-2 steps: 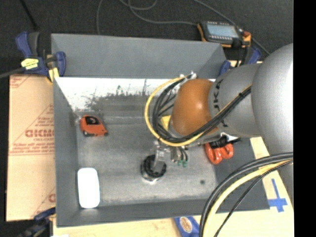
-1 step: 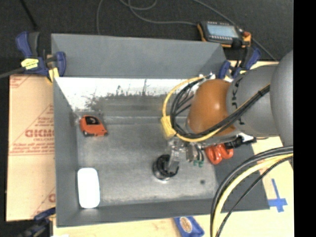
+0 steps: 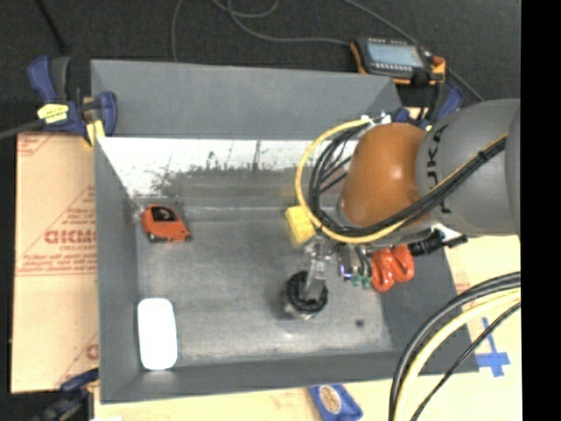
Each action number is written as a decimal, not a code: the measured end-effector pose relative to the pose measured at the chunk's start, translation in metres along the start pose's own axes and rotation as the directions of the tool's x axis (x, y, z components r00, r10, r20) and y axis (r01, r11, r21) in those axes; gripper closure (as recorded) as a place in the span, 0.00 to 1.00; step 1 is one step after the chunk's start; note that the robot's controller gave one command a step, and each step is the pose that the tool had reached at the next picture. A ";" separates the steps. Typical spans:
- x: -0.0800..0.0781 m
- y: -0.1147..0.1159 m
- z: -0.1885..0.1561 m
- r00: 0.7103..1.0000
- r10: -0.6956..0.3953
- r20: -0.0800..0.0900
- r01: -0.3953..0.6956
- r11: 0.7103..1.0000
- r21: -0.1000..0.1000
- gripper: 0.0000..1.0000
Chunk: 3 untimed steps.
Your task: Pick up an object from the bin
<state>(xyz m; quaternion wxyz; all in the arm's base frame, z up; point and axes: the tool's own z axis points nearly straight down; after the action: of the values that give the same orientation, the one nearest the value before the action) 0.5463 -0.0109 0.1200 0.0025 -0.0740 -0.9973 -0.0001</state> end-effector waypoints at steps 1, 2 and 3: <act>0.005 0.001 -0.061 1.000 -0.002 0.003 0.002 1.000 -0.001 1.00; -0.007 0.000 -0.041 1.000 -0.012 0.021 0.012 1.000 -0.001 1.00; 0.008 -0.033 -0.031 0.999 -0.035 -0.007 0.035 0.999 0.001 1.00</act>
Offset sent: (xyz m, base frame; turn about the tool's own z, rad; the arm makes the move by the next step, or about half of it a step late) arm 0.0142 -0.0037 -0.0500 -0.0339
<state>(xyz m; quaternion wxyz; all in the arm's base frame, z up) 0.5338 -0.0424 0.1507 0.0060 -0.0568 -0.9984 0.0000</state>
